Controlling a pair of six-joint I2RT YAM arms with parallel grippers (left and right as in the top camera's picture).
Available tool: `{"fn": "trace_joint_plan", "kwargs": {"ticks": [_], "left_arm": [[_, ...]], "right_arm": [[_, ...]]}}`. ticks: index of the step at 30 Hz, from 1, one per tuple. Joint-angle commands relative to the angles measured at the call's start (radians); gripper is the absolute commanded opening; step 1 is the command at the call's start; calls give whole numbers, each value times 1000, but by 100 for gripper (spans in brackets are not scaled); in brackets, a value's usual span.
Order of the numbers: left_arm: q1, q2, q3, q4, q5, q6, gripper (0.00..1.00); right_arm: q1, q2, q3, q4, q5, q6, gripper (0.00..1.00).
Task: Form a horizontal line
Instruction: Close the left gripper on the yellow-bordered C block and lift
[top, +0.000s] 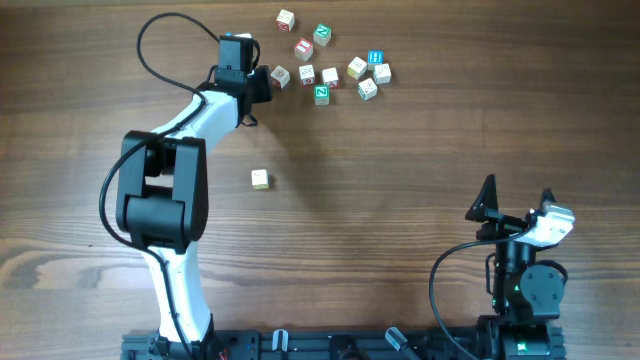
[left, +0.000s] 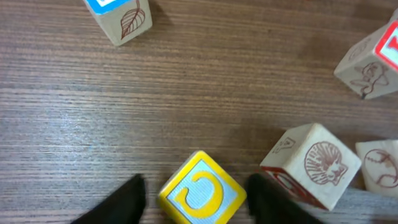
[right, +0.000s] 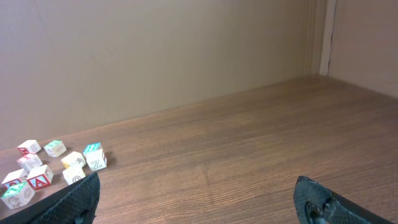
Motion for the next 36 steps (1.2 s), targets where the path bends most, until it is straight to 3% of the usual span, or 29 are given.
{"fn": "trace_joint_plan", "kwargs": {"ticks": [1, 3, 6, 7, 8, 10, 11, 14, 17, 19, 23, 28, 32, 36], "left_arm": [[2, 24, 0, -11, 7, 4, 40], [3, 24, 0, -48, -26, 4, 39], [3, 24, 0, -76, -45, 3, 45], [3, 24, 0, -75, -45, -17, 49], [3, 24, 0, -71, -45, -63, 59], [3, 24, 0, -48, -45, -114, 63], [3, 24, 0, -35, -45, -126, 72], [3, 24, 0, -31, -45, -138, 72], [3, 24, -1, -66, -87, -317, 66], [3, 25, -2, -60, -87, -362, 60], [3, 24, -2, -105, -114, -356, 53], [3, 24, -2, -226, -158, -224, 51], [8, 24, -2, -145, -209, -220, 61], [8, 24, -2, -120, -209, -216, 48]], "right_arm": [[-5, -5, -1, 3, 6, -12, 100], [-5, -5, -1, 3, 6, -12, 100], [-5, -5, -1, 3, 6, -12, 100], [-5, -5, -1, 3, 6, -12, 100], [-5, -5, -1, 3, 6, -13, 100], [-5, -5, -1, 3, 6, -12, 100], [-5, -5, -1, 3, 6, -12, 99], [-5, -5, -1, 3, 6, -12, 100], [-5, -5, -1, 3, 6, -13, 100], [-5, -5, -1, 3, 6, -12, 100], [-5, -5, -1, 3, 6, -12, 100], [-5, -5, -1, 3, 6, -12, 100], [-5, -5, -1, 3, 6, -13, 99], [-5, -5, -1, 3, 6, -12, 100]]}}
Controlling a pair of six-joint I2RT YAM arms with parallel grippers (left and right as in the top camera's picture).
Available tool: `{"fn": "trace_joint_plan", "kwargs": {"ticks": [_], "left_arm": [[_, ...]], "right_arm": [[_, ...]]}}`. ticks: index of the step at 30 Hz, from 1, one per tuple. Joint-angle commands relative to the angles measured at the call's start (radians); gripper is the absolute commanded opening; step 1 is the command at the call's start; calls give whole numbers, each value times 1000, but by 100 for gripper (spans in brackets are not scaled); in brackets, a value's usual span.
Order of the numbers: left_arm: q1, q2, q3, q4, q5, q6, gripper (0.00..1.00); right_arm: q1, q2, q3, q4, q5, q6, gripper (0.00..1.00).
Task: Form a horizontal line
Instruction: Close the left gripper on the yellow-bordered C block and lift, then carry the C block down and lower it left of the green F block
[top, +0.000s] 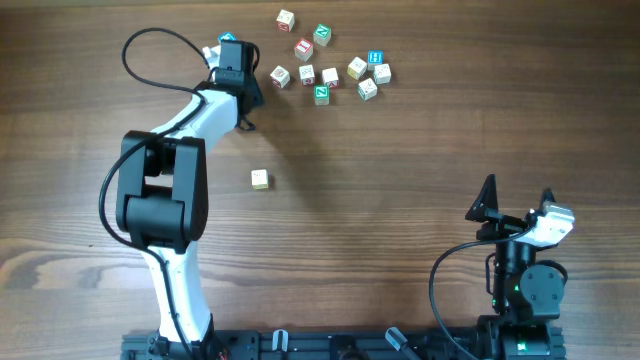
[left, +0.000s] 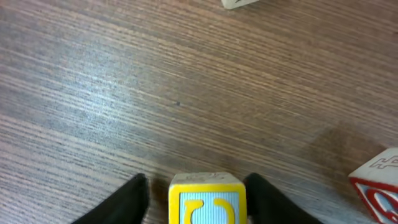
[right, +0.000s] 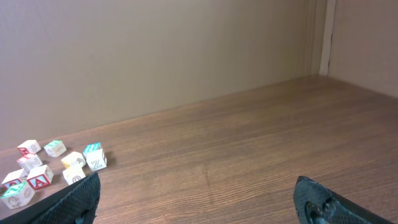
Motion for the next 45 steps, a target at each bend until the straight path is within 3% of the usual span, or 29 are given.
{"fn": "trace_joint_plan", "kwargs": {"ticks": [1, 8, 10, 15, 20, 26, 30, 34, 38, 40, 45], "left_arm": [[6, 22, -11, 4, -23, 26, 45], [6, -21, -10, -35, -19, 29, 25], [6, -85, -10, -70, -15, 29, 26], [6, -296, -10, -338, 68, 29, 32], [1, -482, -10, -646, 323, 29, 33], [-35, -484, -89, -824, 273, 29, 32], [-35, -484, -252, -772, 270, 25, 32], [-33, -484, -374, -562, 121, -1, 31], [-33, -484, -447, -463, 49, -1, 28], [-33, -484, -514, -340, 36, 3, 28], [-31, -483, -543, -264, 36, 56, 29]], "right_arm": [[-5, -5, -1, 3, 6, -12, 100], [-5, -5, -1, 3, 6, -12, 100], [-5, -5, -1, 3, 6, -12, 100], [-5, -5, -1, 3, 6, -12, 100], [-5, -5, -1, 3, 6, -12, 100], [-5, -5, -1, 3, 6, -12, 100], [-5, -5, -1, 3, 6, -12, 100], [-5, -5, -1, 3, 6, -12, 100], [-5, -5, -1, 3, 6, -12, 100], [-5, -5, -1, 3, 6, -12, 100], [-5, -5, -1, 3, 6, -12, 100]]}}
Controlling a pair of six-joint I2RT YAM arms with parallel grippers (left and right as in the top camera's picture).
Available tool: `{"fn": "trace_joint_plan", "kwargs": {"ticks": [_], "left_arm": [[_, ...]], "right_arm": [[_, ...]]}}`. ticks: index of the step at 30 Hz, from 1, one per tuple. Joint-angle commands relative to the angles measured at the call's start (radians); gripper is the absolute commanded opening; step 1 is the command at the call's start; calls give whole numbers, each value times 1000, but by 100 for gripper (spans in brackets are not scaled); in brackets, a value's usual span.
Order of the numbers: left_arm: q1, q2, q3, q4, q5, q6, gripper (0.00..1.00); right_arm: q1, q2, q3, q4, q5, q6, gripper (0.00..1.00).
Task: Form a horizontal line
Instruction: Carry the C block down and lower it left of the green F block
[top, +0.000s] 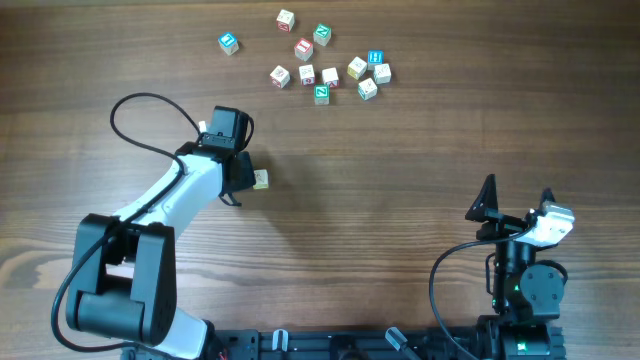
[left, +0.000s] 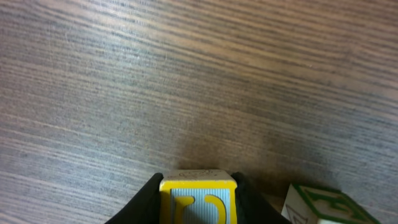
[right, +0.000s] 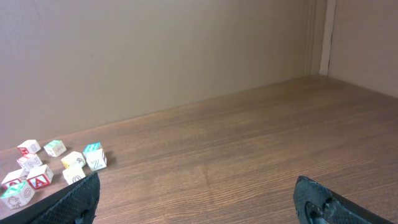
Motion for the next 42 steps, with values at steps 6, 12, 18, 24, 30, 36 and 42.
{"fn": "trace_joint_plan", "kwargs": {"ticks": [6, 12, 18, 24, 30, 36, 42], "left_arm": [[4, -1, -23, 15, -24, 28, 35], [4, -1, -23, 14, -24, 28, 54], [23, -1, -23, 53, -24, 14, 52], [155, -2, -22, 201, 86, -33, 56], [240, -2, -22, 85, 142, -90, 26], [240, -2, -22, -63, 240, -89, 9], [239, -2, -22, -35, 243, -89, 11]], "right_arm": [[-5, -5, -1, 3, 6, -12, 100], [-5, -5, -1, 3, 6, -12, 100], [-5, -5, -1, 3, 6, -12, 100], [-5, -5, -1, 3, 6, -13, 100], [-5, -5, -1, 3, 6, -12, 100], [-5, -5, -1, 3, 6, -12, 100], [-5, -5, -1, 3, 6, -12, 100]]}}
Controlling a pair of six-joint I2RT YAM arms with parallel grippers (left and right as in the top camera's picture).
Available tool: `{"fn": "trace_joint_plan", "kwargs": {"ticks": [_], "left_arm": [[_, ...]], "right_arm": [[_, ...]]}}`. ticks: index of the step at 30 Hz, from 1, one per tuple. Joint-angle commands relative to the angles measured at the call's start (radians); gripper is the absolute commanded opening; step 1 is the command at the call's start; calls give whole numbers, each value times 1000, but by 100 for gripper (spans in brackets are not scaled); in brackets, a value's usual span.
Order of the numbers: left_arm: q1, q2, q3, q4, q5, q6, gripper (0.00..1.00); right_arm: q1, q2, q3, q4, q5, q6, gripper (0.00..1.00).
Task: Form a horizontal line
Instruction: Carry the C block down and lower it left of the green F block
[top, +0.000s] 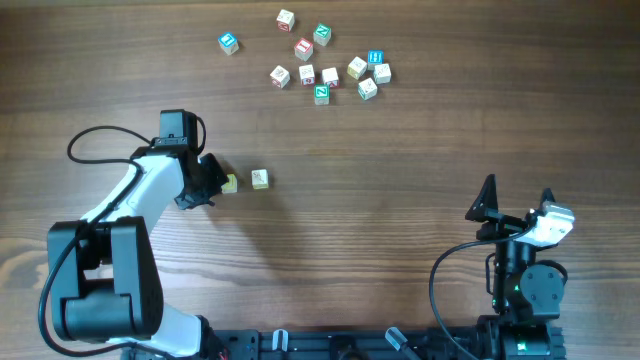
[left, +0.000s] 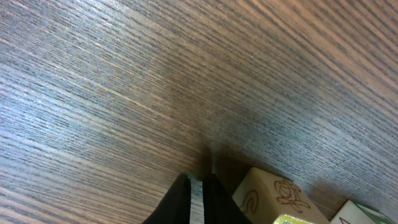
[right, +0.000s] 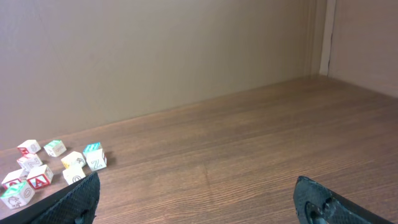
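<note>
Two letter blocks stand side by side on the wooden table: a yellow-edged block (top: 230, 183) and, a small gap to its right, a pale block (top: 260, 178). My left gripper (top: 212, 183) is just left of the yellow-edged block, shut with nothing between its fingers. In the left wrist view the fingertips (left: 196, 186) are pressed together, and the block's pale side (left: 273, 196) shows to their right. Parked at the near right, my right gripper (top: 515, 205) is open and empty (right: 196, 205).
Several loose letter blocks (top: 330, 65) lie in a cluster at the far middle of the table, also seen far left in the right wrist view (right: 56, 165). A blue block (top: 229, 42) lies apart to their left.
The left gripper was shut on the yellow-edged block just left of the pale block. Now that block stands on the table and the gripper is shut empty, further left.
The left gripper stood open around the yellow-edged block at the left of the far cluster. Then the block sat between its fingers a little left of there. Then it held the block beside the lone pale block, where the block now stands free. The right arm stayed parked.
</note>
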Motion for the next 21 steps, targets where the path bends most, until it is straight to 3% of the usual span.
{"fn": "trace_joint_plan", "kwargs": {"ticks": [1, 21], "left_arm": [[2, -2, -3, 19, 14, -5, 11], [1, -2, -3, 79, 118, 29, 15]], "right_arm": [[-5, -5, -1, 3, 6, -12, 100], [-5, -5, -1, 3, 6, -12, 100]]}}
